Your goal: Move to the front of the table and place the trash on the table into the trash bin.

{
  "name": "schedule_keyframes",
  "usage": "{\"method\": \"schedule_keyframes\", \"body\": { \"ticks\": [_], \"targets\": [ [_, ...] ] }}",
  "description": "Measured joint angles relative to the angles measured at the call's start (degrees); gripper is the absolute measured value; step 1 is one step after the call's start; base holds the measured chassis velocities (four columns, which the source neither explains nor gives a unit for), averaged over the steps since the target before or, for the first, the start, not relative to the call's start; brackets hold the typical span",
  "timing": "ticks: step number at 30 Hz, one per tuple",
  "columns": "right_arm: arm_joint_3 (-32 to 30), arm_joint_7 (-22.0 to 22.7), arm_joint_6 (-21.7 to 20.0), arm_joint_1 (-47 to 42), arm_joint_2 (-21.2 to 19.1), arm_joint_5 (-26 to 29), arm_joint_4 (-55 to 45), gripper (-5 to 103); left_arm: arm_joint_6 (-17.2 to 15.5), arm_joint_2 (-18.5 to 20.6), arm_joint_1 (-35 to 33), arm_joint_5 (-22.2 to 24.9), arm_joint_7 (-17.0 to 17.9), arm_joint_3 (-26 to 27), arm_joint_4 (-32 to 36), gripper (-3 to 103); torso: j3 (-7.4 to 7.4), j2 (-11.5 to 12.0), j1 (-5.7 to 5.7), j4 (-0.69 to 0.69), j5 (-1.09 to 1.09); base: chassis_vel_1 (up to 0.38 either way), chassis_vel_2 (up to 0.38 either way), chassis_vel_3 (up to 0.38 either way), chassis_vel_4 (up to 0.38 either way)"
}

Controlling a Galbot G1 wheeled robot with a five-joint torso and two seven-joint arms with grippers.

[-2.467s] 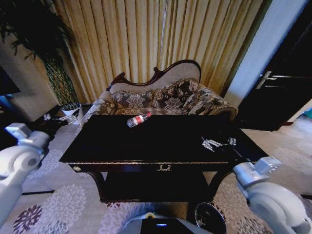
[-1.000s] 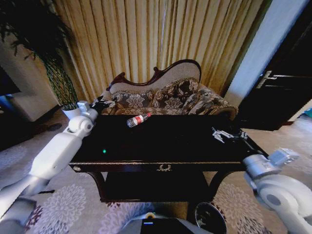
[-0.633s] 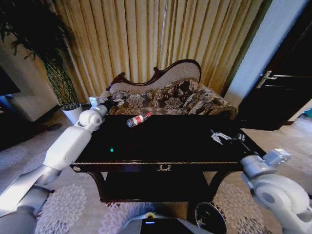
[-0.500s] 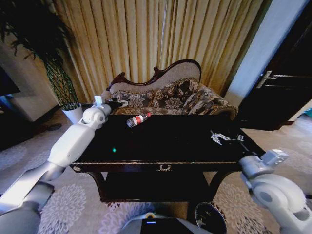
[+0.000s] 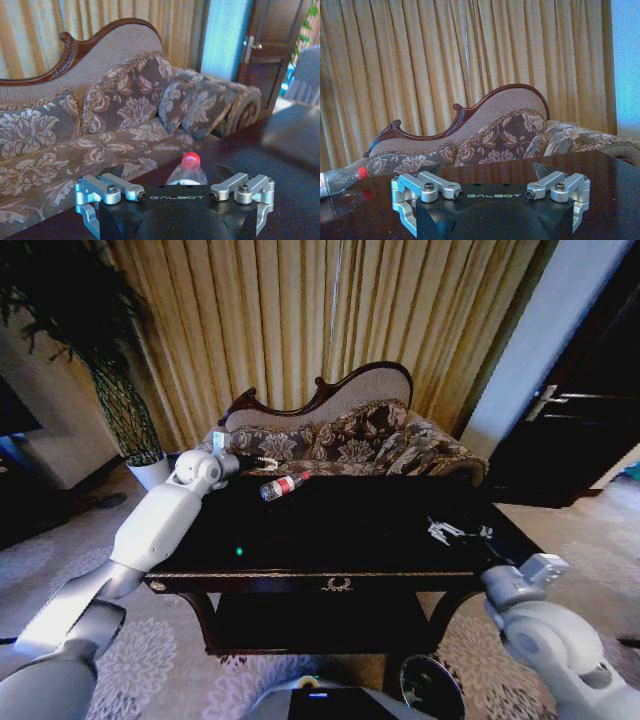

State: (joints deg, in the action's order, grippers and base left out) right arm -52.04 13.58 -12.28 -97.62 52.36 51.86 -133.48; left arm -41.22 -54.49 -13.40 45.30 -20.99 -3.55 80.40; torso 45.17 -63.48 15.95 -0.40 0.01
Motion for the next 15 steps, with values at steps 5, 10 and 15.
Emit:
{"method": "schedule_keyframes", "body": {
  "ticks": [5,10,15],
  "targets": [
    [0.7,0.0,0.7,0.0,0.7,-1.0,0.8,100,0.0,1.2,0.4,-2.3,-1.3,-0.8,-0.3,100,0.00,0.0,-0.01,0.00,0.00,0.000,0.000,0.000,0.000],
    [0.9,0.0,1.0,0.2,0.9,-1.3,0.9,100,0.0,2.0,0.7,-3.0,-1.7,-1.3,-1.0,100,0.00,0.0,-0.01,-0.01,0.00,0.000,0.000,0.000,0.000],
    [0.3,0.0,1.3,0.8,0.2,-0.9,0.5,100,0.1,2.4,0.5,-3.0,-2.4,-1.4,-1.3,100,0.00,0.0,-0.01,-0.01,0.00,0.000,0.000,0.000,0.000]
  ]
}}
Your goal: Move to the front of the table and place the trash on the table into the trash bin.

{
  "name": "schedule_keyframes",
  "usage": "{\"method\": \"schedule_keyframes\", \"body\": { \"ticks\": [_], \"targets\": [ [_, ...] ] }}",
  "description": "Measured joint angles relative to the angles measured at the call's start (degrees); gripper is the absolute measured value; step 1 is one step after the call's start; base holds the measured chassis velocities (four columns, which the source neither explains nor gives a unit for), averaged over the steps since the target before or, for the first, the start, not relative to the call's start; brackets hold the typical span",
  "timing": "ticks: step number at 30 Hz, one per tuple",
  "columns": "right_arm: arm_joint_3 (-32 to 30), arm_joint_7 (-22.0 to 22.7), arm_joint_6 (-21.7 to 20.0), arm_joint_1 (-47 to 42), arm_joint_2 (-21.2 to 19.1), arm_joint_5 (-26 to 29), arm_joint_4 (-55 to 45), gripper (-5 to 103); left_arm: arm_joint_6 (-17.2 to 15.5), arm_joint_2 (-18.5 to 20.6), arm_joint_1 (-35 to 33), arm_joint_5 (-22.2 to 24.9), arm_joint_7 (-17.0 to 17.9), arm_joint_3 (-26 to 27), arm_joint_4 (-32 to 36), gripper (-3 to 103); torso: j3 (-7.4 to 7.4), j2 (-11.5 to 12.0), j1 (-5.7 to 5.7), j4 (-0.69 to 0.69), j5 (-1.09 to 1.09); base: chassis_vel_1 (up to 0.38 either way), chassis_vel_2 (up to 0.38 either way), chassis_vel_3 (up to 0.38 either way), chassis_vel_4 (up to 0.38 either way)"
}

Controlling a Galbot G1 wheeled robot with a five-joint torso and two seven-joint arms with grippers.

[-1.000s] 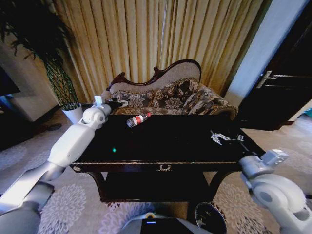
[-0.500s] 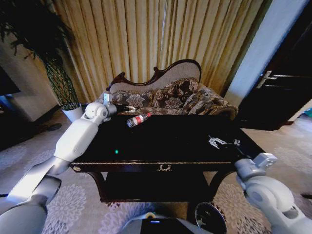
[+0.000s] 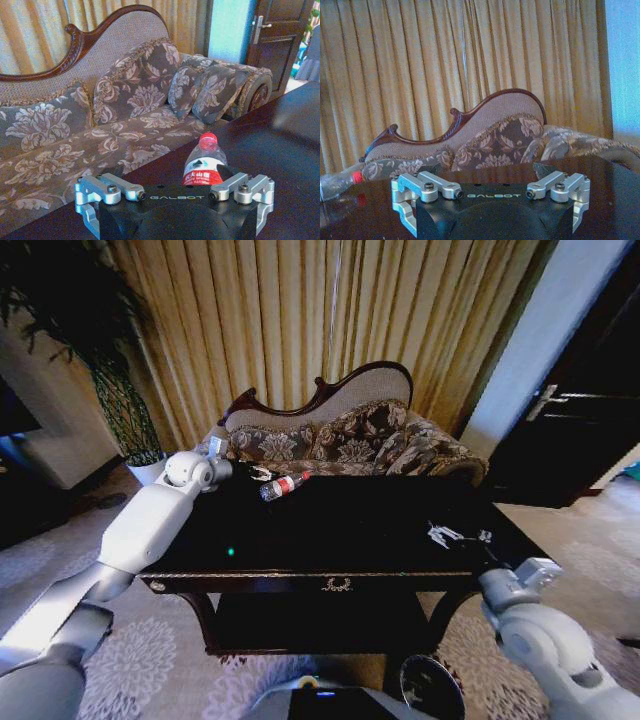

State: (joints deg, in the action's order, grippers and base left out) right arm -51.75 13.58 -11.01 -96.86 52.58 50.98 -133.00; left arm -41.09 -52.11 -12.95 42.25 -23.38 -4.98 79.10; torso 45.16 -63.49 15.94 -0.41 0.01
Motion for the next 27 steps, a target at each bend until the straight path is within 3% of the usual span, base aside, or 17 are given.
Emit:
{"method": "schedule_keyframes", "body": {
  "ticks": [27],
  "targets": [
    [-1.1,-0.1,0.6,0.1,-0.7,1.7,-1.2,100,0.2,-1.0,0.2,-0.7,0.2,-3.3,-1.8,100,0.00,0.0,0.00,0.00,0.00,0.000,0.000,0.000,0.000]
  ]
}}
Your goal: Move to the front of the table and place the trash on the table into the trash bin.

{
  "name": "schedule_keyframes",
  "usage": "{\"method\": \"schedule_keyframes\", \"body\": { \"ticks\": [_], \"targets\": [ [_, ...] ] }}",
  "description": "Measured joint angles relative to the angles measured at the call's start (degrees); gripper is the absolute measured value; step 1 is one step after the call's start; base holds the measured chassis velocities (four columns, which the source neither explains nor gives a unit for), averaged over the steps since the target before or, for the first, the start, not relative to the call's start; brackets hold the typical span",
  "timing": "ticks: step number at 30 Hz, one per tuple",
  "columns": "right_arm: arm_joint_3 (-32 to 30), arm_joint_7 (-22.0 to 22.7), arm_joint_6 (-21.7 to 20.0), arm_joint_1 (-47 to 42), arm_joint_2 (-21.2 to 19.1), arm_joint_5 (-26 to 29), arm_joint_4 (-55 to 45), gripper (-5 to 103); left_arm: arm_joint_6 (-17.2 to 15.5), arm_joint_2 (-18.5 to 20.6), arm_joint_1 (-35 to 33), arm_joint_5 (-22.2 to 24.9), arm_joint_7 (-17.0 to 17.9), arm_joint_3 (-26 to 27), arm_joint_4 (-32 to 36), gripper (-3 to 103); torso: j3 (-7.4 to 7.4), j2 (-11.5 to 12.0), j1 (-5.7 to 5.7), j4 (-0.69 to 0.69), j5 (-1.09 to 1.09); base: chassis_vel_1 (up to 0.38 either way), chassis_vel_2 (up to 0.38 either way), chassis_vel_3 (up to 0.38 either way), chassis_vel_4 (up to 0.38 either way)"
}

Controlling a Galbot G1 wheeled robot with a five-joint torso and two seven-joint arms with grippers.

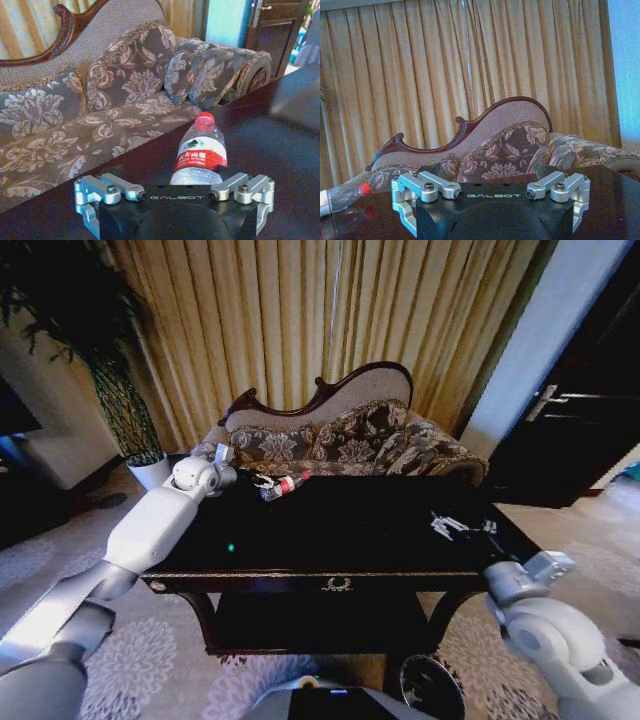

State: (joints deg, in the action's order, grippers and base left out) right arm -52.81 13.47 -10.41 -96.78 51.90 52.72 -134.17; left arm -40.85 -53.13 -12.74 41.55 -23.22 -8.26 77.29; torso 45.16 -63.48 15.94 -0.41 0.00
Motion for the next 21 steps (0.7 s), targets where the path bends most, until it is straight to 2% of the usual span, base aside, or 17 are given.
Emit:
{"method": "schedule_keyframes", "body": {
  "ticks": [21],
  "targets": [
    [0.3,0.0,0.3,-0.4,0.0,-0.5,0.2,100,0.0,1.6,-1.3,0.3,0.0,0.4,0.7,100,0.00,0.0,0.00,0.00,0.00,0.000,0.000,0.000,0.000]
  ]
}}
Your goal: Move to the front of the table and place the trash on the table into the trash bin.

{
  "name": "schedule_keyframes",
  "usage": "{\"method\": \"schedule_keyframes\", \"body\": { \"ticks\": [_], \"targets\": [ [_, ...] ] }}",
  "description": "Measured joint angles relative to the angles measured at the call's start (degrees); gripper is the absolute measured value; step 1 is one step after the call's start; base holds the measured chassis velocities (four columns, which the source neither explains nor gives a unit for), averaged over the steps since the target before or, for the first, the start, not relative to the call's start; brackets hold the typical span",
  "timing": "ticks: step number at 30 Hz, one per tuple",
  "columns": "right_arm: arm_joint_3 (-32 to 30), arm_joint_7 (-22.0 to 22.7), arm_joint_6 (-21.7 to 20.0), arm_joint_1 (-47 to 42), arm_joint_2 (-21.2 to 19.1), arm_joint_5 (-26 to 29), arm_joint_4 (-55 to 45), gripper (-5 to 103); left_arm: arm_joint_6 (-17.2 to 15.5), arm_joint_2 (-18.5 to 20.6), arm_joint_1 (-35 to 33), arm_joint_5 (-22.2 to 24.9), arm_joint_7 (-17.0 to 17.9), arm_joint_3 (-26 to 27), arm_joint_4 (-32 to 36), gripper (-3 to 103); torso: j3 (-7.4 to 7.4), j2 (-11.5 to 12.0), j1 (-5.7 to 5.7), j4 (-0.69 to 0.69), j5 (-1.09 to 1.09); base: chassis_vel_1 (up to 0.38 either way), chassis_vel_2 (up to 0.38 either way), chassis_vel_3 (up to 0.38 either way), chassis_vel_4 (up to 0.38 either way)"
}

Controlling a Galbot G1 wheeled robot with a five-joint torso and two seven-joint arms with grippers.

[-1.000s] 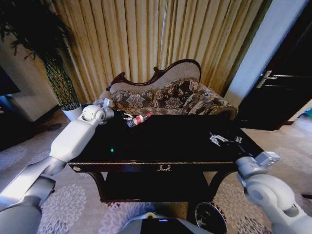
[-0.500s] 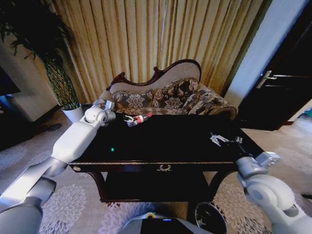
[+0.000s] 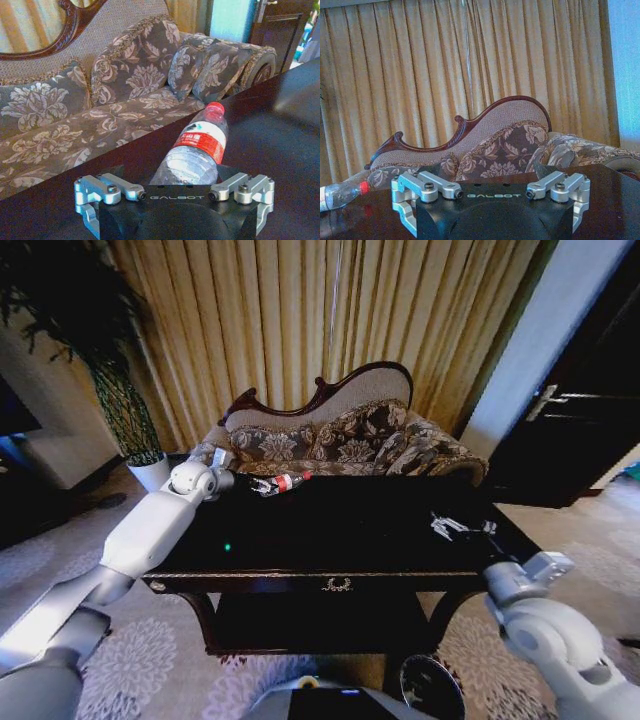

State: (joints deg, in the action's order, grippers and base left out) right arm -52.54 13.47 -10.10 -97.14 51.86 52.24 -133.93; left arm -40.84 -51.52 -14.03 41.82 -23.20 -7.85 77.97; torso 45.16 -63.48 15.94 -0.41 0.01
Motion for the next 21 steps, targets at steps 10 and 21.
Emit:
{"method": "schedule_keyframes", "body": {
  "ticks": [10,21],
  "targets": [
    [-0.2,0.0,0.4,-0.5,0.1,-0.2,-0.4,100,0.0,0.5,1.3,-0.3,-1.2,-0.3,-2.0,100,0.00,0.0,0.00,0.00,0.00,0.000,0.000,0.000,0.000],
    [0.0,0.0,1.1,-0.9,0.8,-1.1,-0.5,100,0.1,0.0,3.2,-3.5,-4.0,-2.0,-2.6,100,0.00,0.0,0.00,0.00,0.00,0.000,0.000,0.000,0.000]
  ]
}}
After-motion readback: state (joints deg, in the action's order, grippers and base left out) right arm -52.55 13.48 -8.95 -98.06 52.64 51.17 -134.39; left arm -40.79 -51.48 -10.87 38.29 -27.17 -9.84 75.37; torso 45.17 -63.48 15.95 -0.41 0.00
